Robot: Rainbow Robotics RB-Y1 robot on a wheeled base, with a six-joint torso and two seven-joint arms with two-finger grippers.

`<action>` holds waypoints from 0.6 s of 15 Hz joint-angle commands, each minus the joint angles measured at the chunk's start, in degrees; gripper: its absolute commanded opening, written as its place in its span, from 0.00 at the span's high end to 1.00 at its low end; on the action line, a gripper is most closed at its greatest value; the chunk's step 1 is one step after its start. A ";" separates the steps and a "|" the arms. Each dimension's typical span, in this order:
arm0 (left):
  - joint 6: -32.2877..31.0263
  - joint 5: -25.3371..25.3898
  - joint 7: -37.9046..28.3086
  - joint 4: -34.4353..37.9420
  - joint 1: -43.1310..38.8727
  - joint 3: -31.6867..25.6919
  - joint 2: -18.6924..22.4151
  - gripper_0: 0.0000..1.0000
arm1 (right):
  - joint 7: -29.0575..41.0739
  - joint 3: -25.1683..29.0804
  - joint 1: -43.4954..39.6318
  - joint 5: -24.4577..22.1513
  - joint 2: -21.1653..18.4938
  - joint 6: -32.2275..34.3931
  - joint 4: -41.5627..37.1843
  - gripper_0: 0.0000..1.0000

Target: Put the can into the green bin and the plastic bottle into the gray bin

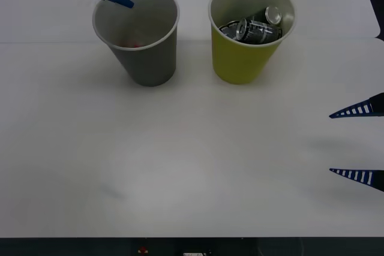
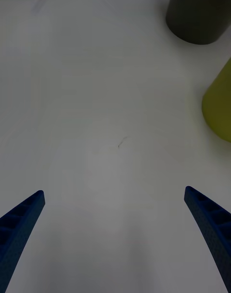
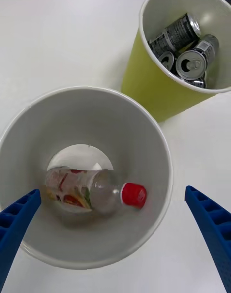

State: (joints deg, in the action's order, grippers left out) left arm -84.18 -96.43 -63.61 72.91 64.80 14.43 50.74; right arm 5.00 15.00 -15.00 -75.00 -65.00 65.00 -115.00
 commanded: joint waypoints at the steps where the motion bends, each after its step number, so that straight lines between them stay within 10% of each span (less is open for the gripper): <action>1: 0.95 3.36 1.47 4.17 -4.15 -1.68 2.70 0.00 | 0.00 0.00 0.00 0.00 0.00 0.00 0.00 0.00; 9: 5.70 21.46 20.63 8.83 -17.77 -3.88 12.37 0.00 | 0.00 0.00 0.00 0.00 0.00 0.00 0.00 0.00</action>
State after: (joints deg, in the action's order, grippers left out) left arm -79.07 -76.71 -44.76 80.98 48.34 10.55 61.98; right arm 5.00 15.00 -15.00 -75.00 -65.00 65.00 -115.00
